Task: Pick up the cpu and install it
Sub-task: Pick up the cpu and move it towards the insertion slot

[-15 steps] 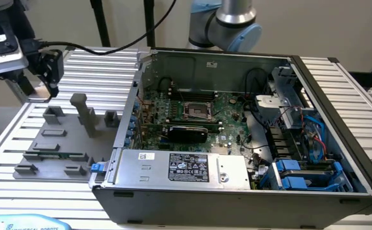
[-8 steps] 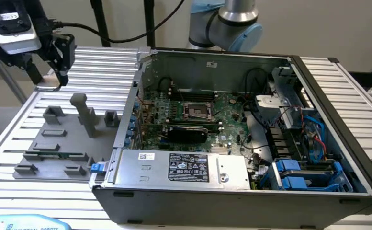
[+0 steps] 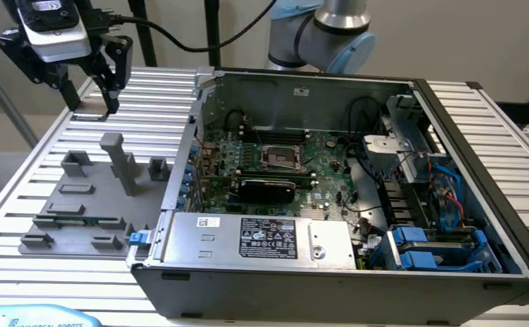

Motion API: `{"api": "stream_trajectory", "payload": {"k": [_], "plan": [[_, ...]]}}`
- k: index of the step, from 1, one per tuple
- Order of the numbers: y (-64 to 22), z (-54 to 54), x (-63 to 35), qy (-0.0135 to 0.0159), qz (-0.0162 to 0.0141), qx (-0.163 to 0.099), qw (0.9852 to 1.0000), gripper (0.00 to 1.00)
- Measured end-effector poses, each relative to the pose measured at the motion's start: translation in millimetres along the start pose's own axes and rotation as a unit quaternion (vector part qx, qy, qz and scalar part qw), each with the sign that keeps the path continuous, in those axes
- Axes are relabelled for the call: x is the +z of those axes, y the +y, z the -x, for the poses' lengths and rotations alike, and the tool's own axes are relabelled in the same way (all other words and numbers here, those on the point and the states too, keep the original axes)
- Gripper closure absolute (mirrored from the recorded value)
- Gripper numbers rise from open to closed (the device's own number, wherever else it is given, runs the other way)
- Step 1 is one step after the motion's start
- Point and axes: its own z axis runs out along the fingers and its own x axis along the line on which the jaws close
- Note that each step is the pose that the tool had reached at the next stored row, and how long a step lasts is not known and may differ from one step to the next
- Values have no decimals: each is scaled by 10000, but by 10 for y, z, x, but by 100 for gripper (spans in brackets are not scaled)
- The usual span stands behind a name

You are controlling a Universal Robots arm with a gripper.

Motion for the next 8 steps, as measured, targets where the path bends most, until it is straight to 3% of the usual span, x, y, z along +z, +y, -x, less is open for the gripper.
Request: {"api": "stream_trajectory", "payload": {"k": [8], "plan": [[2, 362, -20, 10, 6, 1, 10000, 45]]}}
